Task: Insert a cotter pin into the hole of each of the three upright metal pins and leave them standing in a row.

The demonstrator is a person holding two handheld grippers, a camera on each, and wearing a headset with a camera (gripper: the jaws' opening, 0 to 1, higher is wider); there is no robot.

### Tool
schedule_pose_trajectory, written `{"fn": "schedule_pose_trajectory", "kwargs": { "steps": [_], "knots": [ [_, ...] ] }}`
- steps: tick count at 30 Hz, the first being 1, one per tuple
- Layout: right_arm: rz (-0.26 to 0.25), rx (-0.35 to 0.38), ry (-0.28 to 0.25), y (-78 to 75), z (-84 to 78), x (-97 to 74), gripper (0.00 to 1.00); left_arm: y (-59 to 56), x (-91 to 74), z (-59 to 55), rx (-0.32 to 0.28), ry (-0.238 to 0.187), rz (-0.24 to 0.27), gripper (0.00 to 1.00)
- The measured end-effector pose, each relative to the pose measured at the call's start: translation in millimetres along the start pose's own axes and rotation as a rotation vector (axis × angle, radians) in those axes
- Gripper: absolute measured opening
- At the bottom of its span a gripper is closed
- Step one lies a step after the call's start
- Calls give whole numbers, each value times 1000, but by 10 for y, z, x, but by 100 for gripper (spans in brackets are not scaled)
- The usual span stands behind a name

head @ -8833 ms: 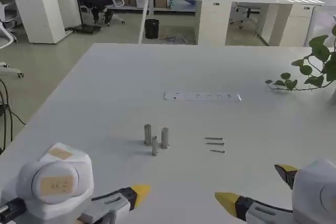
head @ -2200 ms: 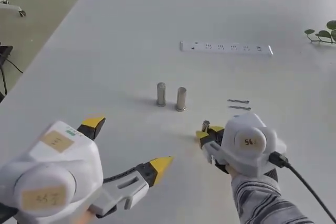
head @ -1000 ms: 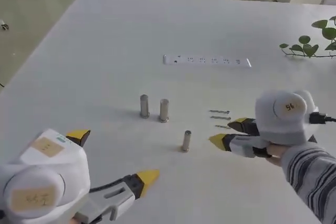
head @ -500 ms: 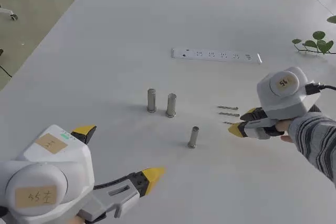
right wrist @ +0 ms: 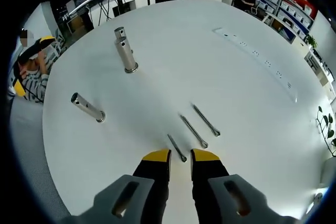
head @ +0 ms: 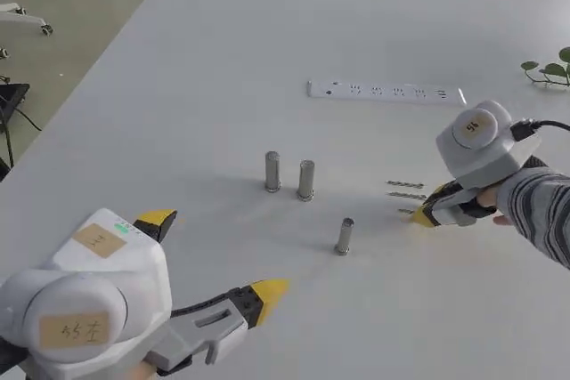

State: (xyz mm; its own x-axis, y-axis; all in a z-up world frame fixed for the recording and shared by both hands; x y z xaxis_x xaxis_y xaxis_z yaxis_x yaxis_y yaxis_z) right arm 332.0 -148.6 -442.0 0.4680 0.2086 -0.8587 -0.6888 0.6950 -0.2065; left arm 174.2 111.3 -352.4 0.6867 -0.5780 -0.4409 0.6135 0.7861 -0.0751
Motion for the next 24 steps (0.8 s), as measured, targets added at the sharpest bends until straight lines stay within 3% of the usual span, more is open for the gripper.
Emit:
{"fn": "schedule_pose_trajectory", "kwargs": {
  "steps": [3, 7, 10, 17, 24],
  "knots": [
    [22, -59, 23, 1, 15, -8, 9, 15, -4, -17, -3, 6, 2, 81],
    [28, -67, 47, -2, 26, -3, 9, 9, 2, -32, -7, 14, -3, 81],
    [35, -102, 40, 25, 22, -11, 7, 1, 10, -16, -1, 12, -8, 81],
    [25, -97, 44, -22, 27, 32, 0, -35, 9, -34, -1, 15, -16, 81],
    [19, -149, 34, 13, 21, 18, 0, -43, 1, -75, -4, 27, -17, 81]
  ]
}}
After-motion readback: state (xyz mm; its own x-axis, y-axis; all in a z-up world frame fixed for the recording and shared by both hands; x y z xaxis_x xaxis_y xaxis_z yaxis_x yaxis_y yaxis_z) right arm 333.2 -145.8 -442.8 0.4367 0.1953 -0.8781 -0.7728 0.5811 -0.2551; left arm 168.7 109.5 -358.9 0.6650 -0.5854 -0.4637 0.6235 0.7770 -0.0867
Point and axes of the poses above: the centre of the closed fingertips' face, and the gripper's own axes: x roughly forward along the fingers, y roughly to its left, z roughly out of its top, the point moved 5 cm from there along -x, roughly backward along the fingers, and after that the axes turned 12 degrees about -z, right-handed, at the moved point
